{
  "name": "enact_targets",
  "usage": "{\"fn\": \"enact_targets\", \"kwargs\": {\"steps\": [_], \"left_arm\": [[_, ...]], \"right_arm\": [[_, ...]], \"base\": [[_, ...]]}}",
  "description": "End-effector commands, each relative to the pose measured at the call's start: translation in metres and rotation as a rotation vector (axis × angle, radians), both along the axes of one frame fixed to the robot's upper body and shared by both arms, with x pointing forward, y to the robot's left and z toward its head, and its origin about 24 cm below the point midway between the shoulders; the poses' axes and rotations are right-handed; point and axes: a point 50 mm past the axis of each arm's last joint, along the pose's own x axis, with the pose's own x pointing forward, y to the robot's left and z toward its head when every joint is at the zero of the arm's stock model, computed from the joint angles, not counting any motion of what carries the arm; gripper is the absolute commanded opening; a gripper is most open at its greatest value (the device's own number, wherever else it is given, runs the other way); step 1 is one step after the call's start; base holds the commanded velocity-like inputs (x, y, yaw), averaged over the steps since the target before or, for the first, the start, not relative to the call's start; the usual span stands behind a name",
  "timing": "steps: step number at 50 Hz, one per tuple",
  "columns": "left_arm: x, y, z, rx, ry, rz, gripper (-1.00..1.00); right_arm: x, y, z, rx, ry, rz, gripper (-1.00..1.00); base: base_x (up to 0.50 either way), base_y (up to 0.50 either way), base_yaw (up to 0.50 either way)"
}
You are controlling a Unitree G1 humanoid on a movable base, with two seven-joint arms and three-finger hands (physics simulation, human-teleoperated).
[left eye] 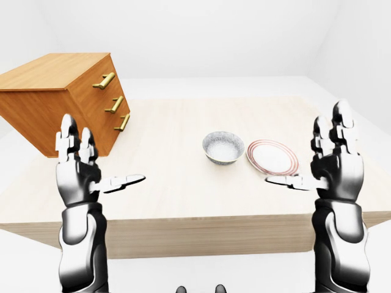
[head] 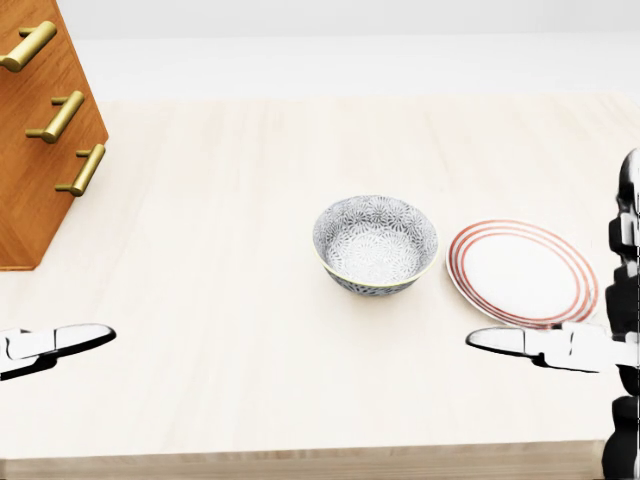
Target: Put the bowl on top of the cabinet.
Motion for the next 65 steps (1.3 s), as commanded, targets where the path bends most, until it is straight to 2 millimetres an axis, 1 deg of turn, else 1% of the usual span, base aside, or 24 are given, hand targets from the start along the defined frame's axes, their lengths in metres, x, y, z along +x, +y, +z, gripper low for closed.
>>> {"fn": "enact_targets", "kwargs": {"steps": [1, 4, 11, 13, 29, 38, 43, 57, 60, 65], "left_arm": [[-0.030, 0.037, 0.045, -0.040, -0.224, 0.161, 1.00], [-0.035, 0.043, 0.049, -0.062, -0.244, 0.195, 1.00], [-0.041, 0.053, 0.051, -0.100, -0.263, 0.273, 1.00], [-0.041, 0.054, 0.051, -0.100, -0.263, 0.275, 1.00], [-0.042, 0.055, 0.054, -0.106, -0.274, 0.298, 1.00], [-0.042, 0.055, 0.053, -0.110, -0.273, 0.298, 1.00], [-0.039, 0.054, 0.050, -0.103, -0.252, 0.296, 1.00], [-0.041, 0.055, 0.050, -0.106, -0.259, 0.301, 1.00], [-0.042, 0.054, 0.051, -0.105, -0.263, 0.301, 1.00], [-0.043, 0.054, 0.052, -0.106, -0.266, 0.302, 1.00]], "right_arm": [[-0.061, -0.033, 0.062, -0.048, -0.327, -0.122, 1.00], [-0.071, -0.037, 0.068, -0.068, -0.356, -0.145, 1.00], [-0.068, -0.039, 0.060, -0.066, -0.308, -0.153, 1.00], [-0.070, -0.040, 0.063, -0.070, -0.323, -0.158, 1.00], [-0.071, -0.044, 0.062, -0.050, -0.323, -0.166, 1.00], [-0.070, -0.044, 0.060, -0.053, -0.310, -0.163, 1.00], [-0.070, -0.044, 0.059, -0.054, -0.307, -0.165, 1.00], [-0.071, -0.045, 0.058, -0.054, -0.299, -0.169, 1.00], [-0.074, -0.044, 0.059, -0.065, -0.307, -0.176, 1.00], [-0.073, -0.042, 0.057, -0.071, -0.291, -0.165, 1.00]], "base": [[0.00, 0.00, 0.00], [0.00, 0.00, 0.00], [0.00, 0.00, 0.00], [0.00, 0.00, 0.00], [0.00, 0.00, 0.00], [0.46, -0.02, 0.00], [0.50, -0.03, 0.00], [0.50, -0.03, 0.00], [0.07, 0.00, 0.00], [0.00, 0.00, 0.00]]}}
